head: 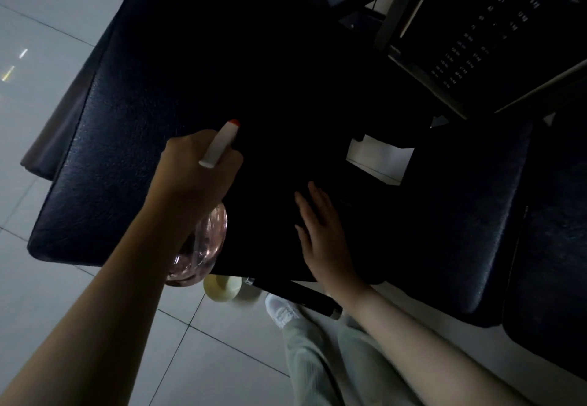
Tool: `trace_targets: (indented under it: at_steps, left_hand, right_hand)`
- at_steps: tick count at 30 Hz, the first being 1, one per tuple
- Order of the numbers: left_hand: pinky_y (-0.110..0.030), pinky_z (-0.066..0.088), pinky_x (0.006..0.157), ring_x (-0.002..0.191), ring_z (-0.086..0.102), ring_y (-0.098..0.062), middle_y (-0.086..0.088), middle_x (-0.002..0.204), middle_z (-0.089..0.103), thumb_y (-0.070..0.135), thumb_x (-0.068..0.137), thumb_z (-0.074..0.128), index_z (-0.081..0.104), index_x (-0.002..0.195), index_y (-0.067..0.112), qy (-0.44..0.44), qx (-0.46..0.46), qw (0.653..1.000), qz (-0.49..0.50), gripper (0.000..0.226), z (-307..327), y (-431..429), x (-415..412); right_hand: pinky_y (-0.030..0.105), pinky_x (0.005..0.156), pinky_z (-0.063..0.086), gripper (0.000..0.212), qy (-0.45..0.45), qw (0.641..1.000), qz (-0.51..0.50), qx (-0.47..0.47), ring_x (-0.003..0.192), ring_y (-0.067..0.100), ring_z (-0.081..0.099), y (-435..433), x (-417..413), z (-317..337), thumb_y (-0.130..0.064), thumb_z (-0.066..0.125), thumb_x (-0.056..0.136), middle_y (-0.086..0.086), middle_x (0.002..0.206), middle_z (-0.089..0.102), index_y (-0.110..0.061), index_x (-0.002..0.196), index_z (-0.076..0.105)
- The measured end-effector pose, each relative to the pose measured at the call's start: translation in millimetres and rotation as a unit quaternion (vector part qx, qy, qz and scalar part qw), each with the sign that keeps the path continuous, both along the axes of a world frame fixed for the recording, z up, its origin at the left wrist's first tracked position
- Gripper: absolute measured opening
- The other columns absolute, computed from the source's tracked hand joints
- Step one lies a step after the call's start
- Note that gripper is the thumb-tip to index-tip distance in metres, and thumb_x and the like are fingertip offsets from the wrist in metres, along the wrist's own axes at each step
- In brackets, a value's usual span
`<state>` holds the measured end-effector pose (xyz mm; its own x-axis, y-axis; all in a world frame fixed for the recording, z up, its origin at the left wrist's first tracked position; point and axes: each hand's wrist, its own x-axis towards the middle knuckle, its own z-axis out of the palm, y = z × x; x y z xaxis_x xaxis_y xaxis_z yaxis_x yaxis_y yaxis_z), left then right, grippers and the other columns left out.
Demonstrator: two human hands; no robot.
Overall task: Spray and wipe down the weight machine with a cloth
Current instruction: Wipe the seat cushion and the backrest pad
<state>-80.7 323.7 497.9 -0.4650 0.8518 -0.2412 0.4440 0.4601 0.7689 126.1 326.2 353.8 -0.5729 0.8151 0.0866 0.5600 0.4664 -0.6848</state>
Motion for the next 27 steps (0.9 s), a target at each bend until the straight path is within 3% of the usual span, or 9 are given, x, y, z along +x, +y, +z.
trace_targets:
  at_steps: [2, 7, 9, 12, 15, 18, 21, 24, 27]
  left_hand:
    - [-0.036, 0.038, 0.048, 0.052, 0.047, -0.03, -0.027, 0.067, 0.056, 0.035, 0.074, 0.051, 0.055, 0.081, -0.005, -0.008, 0.004, 1.0, 0.001, 0.04, 1, -2, -2]
    - [-0.026, 0.034, 0.044, 0.05, 0.047, -0.022, -0.031, 0.07, 0.057, 0.022, 0.087, 0.059, 0.054, 0.08, -0.008, -0.012, 0.034, 0.999, 0.009, 0.031, 1, -7, -5]
    - [-0.025, 0.034, 0.044, 0.051, 0.048, -0.021, -0.029, 0.069, 0.057, 0.016, 0.089, 0.058, 0.054, 0.081, -0.007, -0.011, 0.044, 0.999, 0.012, 0.025, 2, -8, -5]
    - [-0.033, 0.036, 0.049, 0.053, 0.048, -0.025, -0.025, 0.066, 0.055, 0.027, 0.08, 0.055, 0.054, 0.079, -0.008, -0.014, 0.055, 0.998, 0.015, 0.035, 4, -8, -6]
    - [-0.036, 0.037, 0.053, 0.054, 0.048, -0.025, -0.017, 0.063, 0.055, 0.029, 0.082, 0.057, 0.055, 0.077, -0.004, -0.019, 0.049, 0.998, 0.024, 0.033, 3, -7, -8]
    - [-0.035, 0.038, 0.055, 0.055, 0.049, -0.025, -0.019, 0.064, 0.056, 0.03, 0.082, 0.057, 0.055, 0.078, -0.004, -0.036, 0.048, 0.998, 0.02, 0.035, 2, -9, -10]
    - [-0.038, 0.04, 0.056, 0.058, 0.052, -0.031, -0.027, 0.072, 0.059, 0.035, 0.076, 0.054, 0.056, 0.081, -0.004, -0.058, 0.054, 0.997, 0.021, 0.04, 4, -11, -14]
    - [-0.042, 0.041, 0.053, 0.056, 0.051, -0.034, -0.031, 0.074, 0.058, 0.033, 0.077, 0.054, 0.055, 0.081, -0.007, -0.063, 0.065, 0.996, 0.02, 0.04, 9, -14, -14]
    - [-0.047, 0.044, 0.052, 0.056, 0.052, -0.039, -0.031, 0.072, 0.058, 0.03, 0.078, 0.055, 0.053, 0.079, -0.008, -0.05, 0.075, 0.995, 0.038, 0.038, 11, -15, -14]
  right_hand:
    - [0.034, 0.114, 0.025, 0.047, 0.002, 1.0, 0.013, 0.017, 0.141, 0.025, 0.024, 22, 7, -2, -0.024, 0.04, 0.097, 0.012, 0.152, 0.028, -0.015, 0.143, 0.036]
    - [0.04, 0.116, 0.02, 0.049, 0.048, 0.967, -0.235, -0.084, 0.143, 0.032, 0.016, 99, -46, 12, -0.013, 0.043, 0.097, 0.018, 0.154, 0.021, -0.008, 0.145, 0.032]
    - [0.044, 0.114, 0.024, 0.048, 0.036, 0.961, -0.264, -0.08, 0.142, 0.033, 0.02, 100, -69, 19, -0.011, 0.044, 0.097, 0.019, 0.152, 0.024, -0.007, 0.144, 0.034]
    - [0.046, 0.108, 0.036, 0.047, 0.022, 0.989, -0.147, 0.012, 0.137, 0.033, 0.031, 63, -79, 21, -0.02, 0.042, 0.095, 0.017, 0.148, 0.033, -0.01, 0.141, 0.042]
    - [0.044, 0.109, 0.034, 0.047, 0.012, 0.998, -0.006, 0.063, 0.137, 0.028, 0.03, 31, -57, 13, -0.023, 0.045, 0.093, 0.014, 0.147, 0.037, -0.013, 0.139, 0.042]
    - [0.04, 0.112, 0.029, 0.047, 0.012, 0.995, 0.057, 0.085, 0.139, 0.027, 0.026, 33, -26, 7, -0.02, 0.047, 0.093, 0.014, 0.148, 0.036, -0.015, 0.139, 0.039]
    - [0.042, 0.114, 0.025, 0.049, 0.028, 0.996, -0.084, -0.017, 0.142, 0.029, 0.022, 64, -30, 9, -0.026, 0.04, 0.095, 0.015, 0.151, 0.029, -0.013, 0.142, 0.039]
    - [0.045, 0.114, 0.021, 0.05, 0.036, 0.963, -0.243, -0.108, 0.143, 0.031, 0.015, 112, -64, 25, -0.022, 0.041, 0.098, 0.017, 0.154, 0.021, -0.01, 0.145, 0.033]
    - [0.046, 0.114, 0.021, 0.049, 0.041, 0.969, -0.231, -0.079, 0.141, 0.036, 0.02, 112, -104, 37, -0.015, 0.046, 0.097, 0.021, 0.152, 0.025, -0.008, 0.144, 0.035]
